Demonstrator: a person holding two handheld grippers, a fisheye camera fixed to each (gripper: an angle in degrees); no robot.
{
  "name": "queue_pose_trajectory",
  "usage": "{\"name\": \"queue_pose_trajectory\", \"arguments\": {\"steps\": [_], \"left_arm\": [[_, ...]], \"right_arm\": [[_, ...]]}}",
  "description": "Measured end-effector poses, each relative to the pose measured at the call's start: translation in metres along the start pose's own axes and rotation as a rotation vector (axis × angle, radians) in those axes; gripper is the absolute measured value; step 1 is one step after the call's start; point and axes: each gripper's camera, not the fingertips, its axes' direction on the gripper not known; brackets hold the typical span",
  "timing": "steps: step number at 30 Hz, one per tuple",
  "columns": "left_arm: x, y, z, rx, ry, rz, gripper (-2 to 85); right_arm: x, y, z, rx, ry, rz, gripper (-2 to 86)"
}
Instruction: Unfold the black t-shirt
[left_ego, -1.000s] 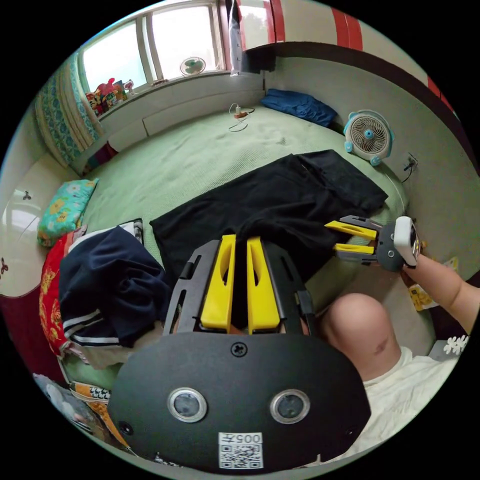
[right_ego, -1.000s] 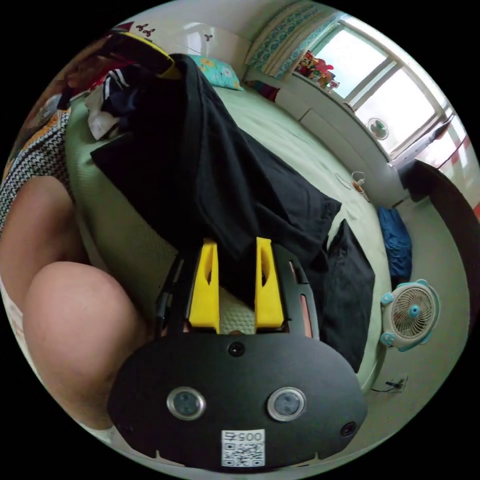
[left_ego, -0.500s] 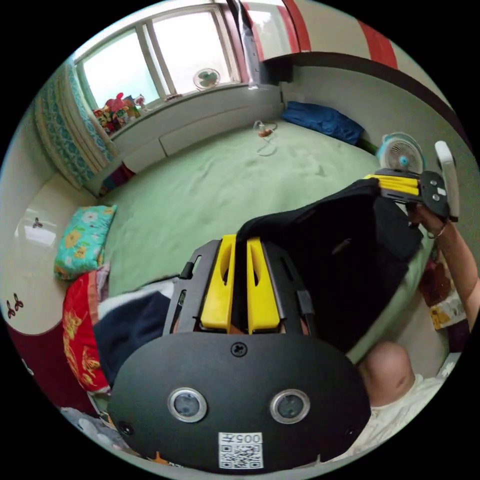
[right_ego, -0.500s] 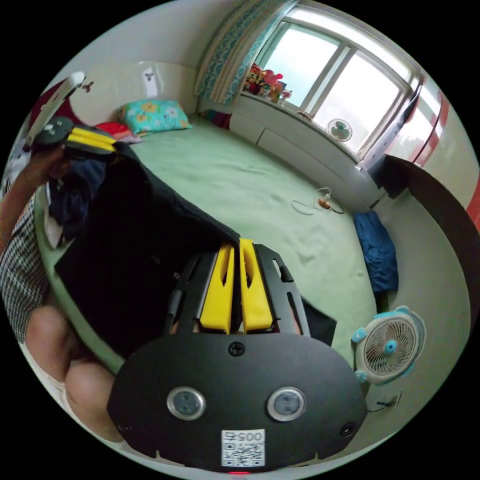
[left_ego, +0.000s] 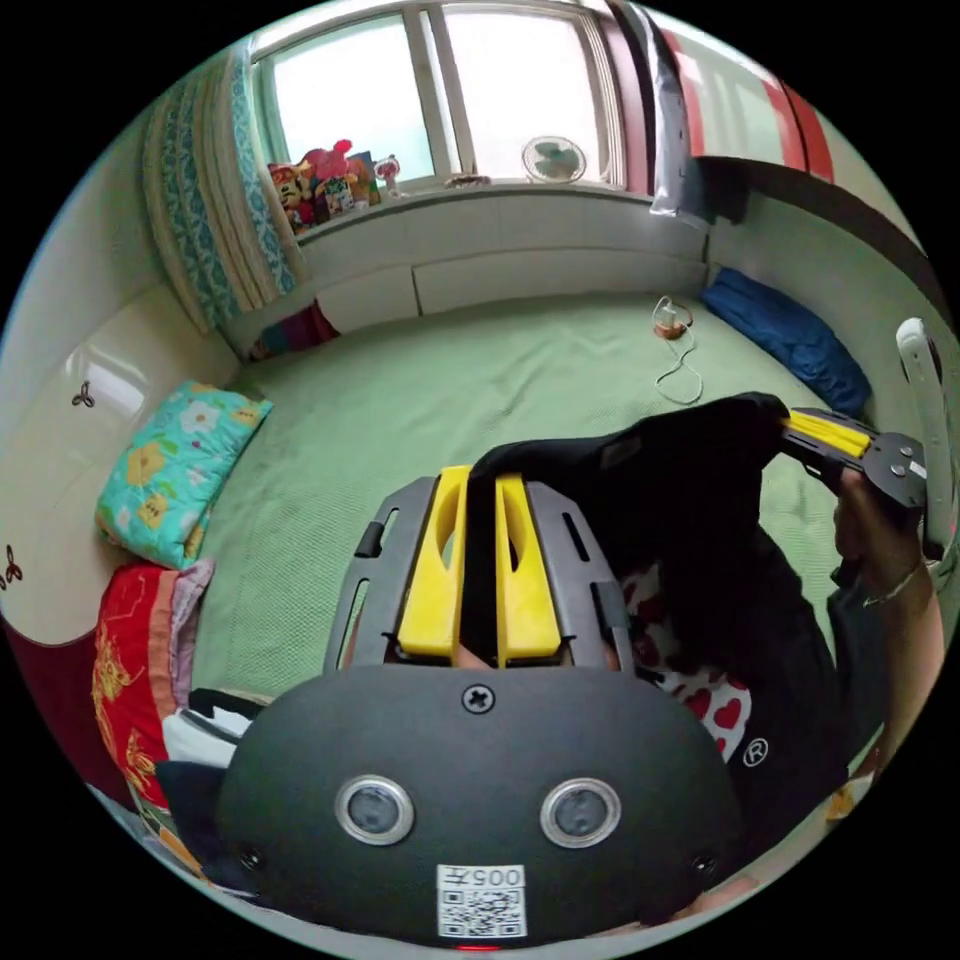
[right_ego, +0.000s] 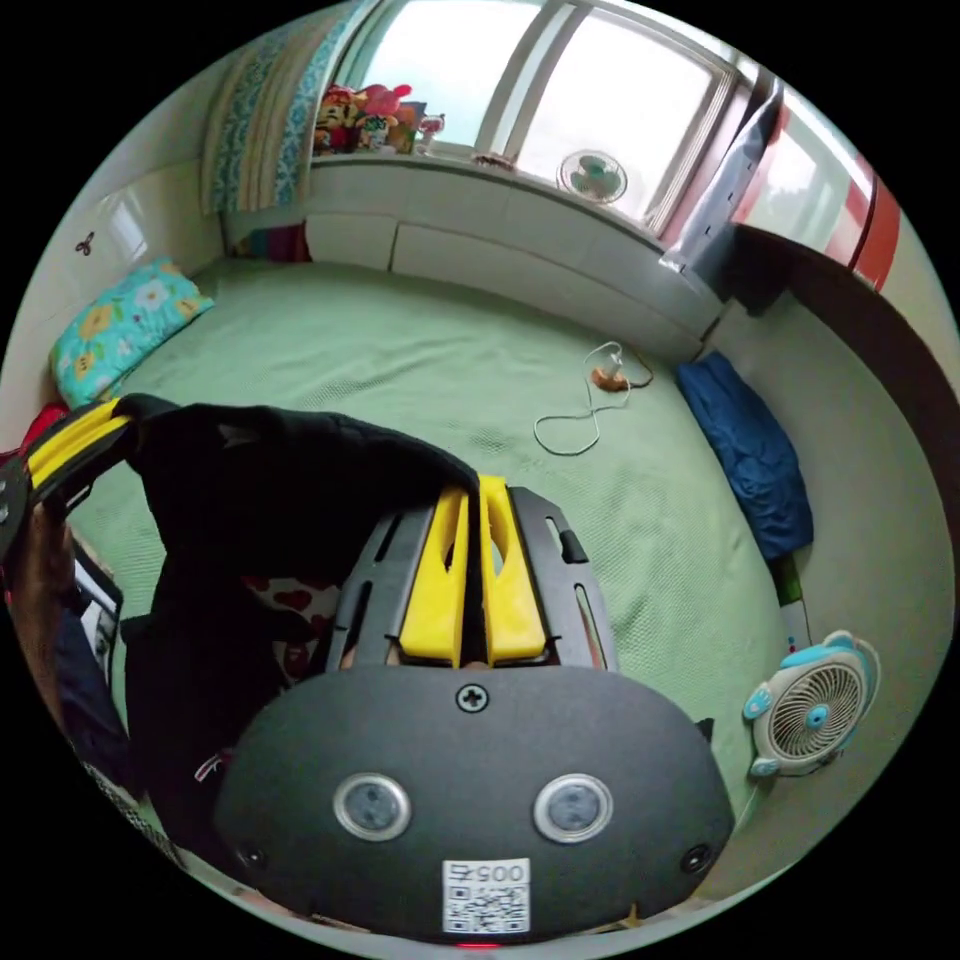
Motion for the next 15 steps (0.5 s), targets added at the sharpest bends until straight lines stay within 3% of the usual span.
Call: {"name": "queue_pose_trajectory", "arguments": {"steps": [4, 8, 15], "left_arm": [[-0.008, 0.035, 0.017, -0.041, -0.068, 0.004, 8.7], [-0.029, 0.084, -0.011, -0.021, -0.113, 0.006, 8.5], [-0.031, 0.226, -0.085, -0.099, 0.066, 0.017, 9.9]], "right_arm": [[-0.007, 0.042, 0.054, -0.188, -0.016, -0.136, 6.8], [0.017, 0.096, 0.05, -0.189, -0.064, -0.178, 9.8], [0.091, 0.222, -0.033, -0.157, -0.241, -0.136, 12.2]]}}
